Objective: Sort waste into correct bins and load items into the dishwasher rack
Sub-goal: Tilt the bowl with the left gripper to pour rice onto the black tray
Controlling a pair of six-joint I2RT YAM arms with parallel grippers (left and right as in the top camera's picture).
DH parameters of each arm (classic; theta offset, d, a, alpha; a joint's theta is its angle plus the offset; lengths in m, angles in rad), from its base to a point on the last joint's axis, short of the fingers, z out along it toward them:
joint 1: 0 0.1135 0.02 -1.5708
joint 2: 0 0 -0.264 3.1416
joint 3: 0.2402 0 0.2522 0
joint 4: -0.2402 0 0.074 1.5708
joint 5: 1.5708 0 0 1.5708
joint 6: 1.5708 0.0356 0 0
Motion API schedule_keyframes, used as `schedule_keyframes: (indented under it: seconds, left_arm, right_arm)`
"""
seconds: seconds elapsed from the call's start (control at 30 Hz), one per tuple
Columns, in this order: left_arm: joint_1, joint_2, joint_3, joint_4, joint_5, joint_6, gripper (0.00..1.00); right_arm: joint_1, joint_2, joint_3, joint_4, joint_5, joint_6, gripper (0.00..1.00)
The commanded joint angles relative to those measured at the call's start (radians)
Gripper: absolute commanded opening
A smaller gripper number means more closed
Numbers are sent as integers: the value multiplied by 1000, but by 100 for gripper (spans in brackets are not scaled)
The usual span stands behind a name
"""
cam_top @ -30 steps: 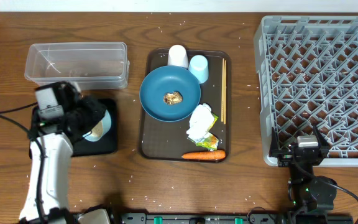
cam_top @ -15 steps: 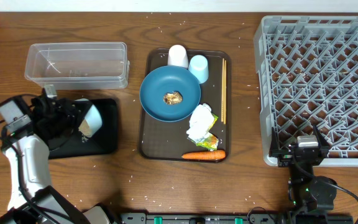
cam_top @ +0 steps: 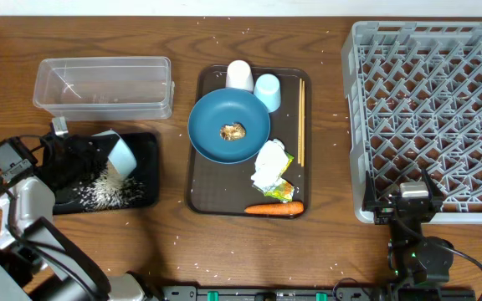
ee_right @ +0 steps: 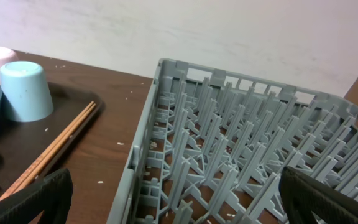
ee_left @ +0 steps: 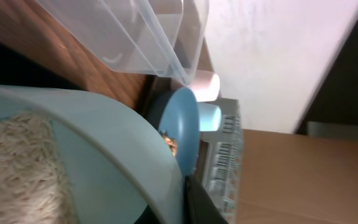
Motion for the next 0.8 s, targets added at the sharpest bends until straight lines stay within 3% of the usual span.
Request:
schedule_keyframes:
  seconds: [0.0,0.17,0.37,0.77]
  left_arm:
    - [32,35,-7,4,148,24,6]
    - [79,65,-7,4,280,24,6]
    - [128,64,-7,2,312,18,6]
    - [134,64,-6,-26,312,-209,6]
  right_arm:
    - [-8,-6,-1,-5,9,4,99]
    - [-8,-6,-1,-5,9,4,99]
    - [-8,-6,-1,-5,9,4,99]
    - [-8,-6,-1,-5,9,4,99]
